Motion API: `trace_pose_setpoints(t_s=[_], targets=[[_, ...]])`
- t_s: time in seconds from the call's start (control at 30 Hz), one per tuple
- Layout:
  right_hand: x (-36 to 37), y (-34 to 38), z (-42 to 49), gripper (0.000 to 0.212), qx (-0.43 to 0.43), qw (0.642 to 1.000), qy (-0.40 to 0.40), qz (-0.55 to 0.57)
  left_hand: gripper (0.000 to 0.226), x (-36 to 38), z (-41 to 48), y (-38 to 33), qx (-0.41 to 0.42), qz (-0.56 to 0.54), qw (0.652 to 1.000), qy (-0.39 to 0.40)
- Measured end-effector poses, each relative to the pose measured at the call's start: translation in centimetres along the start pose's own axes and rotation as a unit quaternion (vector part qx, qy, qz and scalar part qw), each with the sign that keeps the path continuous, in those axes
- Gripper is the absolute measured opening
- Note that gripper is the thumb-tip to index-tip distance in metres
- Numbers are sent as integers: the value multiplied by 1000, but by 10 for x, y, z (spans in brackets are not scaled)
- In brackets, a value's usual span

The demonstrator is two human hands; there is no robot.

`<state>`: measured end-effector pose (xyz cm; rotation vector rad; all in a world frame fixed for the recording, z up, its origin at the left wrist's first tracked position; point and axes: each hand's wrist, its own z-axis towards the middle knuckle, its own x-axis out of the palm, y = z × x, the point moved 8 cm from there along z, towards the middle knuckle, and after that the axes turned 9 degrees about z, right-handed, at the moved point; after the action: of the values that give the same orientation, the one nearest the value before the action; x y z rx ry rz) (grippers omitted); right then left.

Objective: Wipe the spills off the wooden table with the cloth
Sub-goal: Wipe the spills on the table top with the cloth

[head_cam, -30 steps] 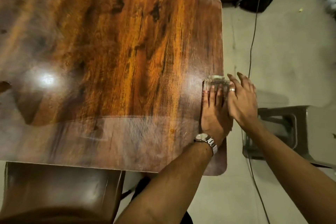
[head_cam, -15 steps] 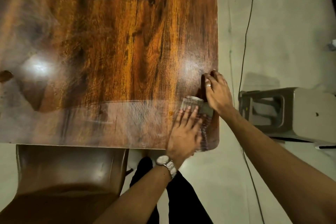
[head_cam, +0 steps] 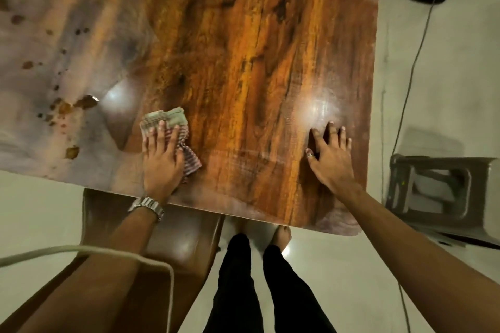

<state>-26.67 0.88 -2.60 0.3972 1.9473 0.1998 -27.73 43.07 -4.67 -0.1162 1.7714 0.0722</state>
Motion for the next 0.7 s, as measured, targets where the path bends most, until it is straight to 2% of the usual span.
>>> trace_pose_setpoints(t_s=[0.13, 0.23, 0.3, 0.37, 0.53, 0.7], targets=[[8, 28, 12, 58, -23, 1000, 6, -9, 67, 3, -17, 91, -60, -13, 998, 10], [3, 33, 16, 53, -10, 1000, -13, 5, 67, 8, -31, 100, -88, -14, 996, -2], [-7, 32, 17, 49, -8, 999, -36, 24, 67, 8, -31, 77, -107, -10, 994, -11], [-18, 29, 18, 46, -13, 997, -51, 52, 67, 7, -26, 29, -74, -3, 997, -21], [-48, 4, 29, 45, -7, 993, -71, 91, 65, 5, -27, -150, 79, -9, 996, -43], [-67, -18, 32, 45, -2, 991, -84, 107, 70, 19, -68, -309, 198, -37, 980, 3]])
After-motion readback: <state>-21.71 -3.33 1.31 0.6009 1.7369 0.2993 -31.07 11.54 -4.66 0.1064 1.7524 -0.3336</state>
